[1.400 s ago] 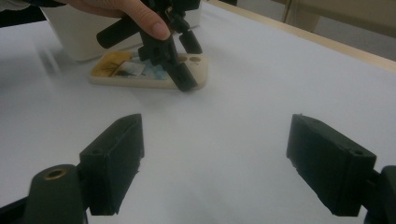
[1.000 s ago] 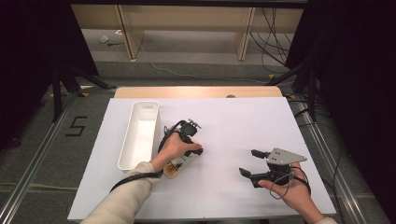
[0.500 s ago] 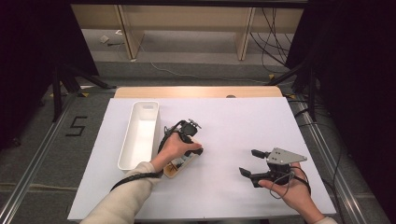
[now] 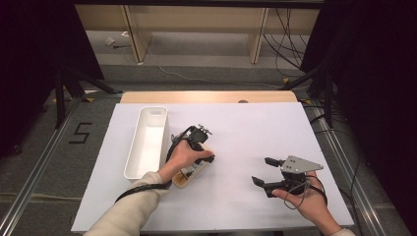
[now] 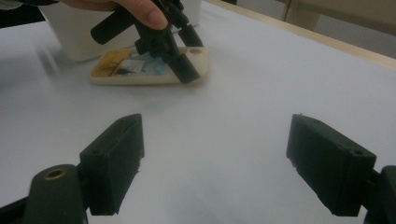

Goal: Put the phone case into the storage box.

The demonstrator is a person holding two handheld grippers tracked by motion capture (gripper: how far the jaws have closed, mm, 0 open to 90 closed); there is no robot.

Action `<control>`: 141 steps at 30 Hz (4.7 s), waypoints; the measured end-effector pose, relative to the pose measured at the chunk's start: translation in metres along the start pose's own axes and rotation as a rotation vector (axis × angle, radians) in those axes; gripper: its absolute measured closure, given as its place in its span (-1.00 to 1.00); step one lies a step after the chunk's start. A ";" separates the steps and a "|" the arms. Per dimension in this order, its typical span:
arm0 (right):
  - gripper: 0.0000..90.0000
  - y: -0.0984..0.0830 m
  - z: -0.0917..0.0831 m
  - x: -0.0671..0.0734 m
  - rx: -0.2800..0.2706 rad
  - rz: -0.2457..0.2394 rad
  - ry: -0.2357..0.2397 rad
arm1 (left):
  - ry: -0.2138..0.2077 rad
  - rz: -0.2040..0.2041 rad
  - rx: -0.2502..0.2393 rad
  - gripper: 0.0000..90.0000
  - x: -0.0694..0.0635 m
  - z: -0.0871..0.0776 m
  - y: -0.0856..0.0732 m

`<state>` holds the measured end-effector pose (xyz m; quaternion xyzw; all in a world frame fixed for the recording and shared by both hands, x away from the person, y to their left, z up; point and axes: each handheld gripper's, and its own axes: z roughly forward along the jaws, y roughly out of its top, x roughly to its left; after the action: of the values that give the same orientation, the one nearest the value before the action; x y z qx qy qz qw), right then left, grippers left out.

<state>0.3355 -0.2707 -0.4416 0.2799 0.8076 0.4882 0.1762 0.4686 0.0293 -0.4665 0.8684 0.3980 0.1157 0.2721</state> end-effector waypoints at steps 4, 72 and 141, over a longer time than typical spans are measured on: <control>-0.55 0.000 0.000 0.000 -0.003 -0.001 -0.002 | 0.001 -0.007 -0.071 -0.75 -0.001 -0.011 0.002; -0.55 0.000 -0.001 0.000 -0.007 -0.004 -0.008 | 0.036 -0.051 -0.599 -0.75 -0.009 -0.109 0.006; -0.55 -0.001 0.000 0.000 -0.002 0.003 -0.003 | 0.095 -0.081 -0.681 -0.75 0.010 -0.145 0.011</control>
<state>0.3348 -0.2708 -0.4424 0.2815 0.8064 0.4891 0.1768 0.4209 0.0863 -0.3407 0.7048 0.3827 0.2715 0.5320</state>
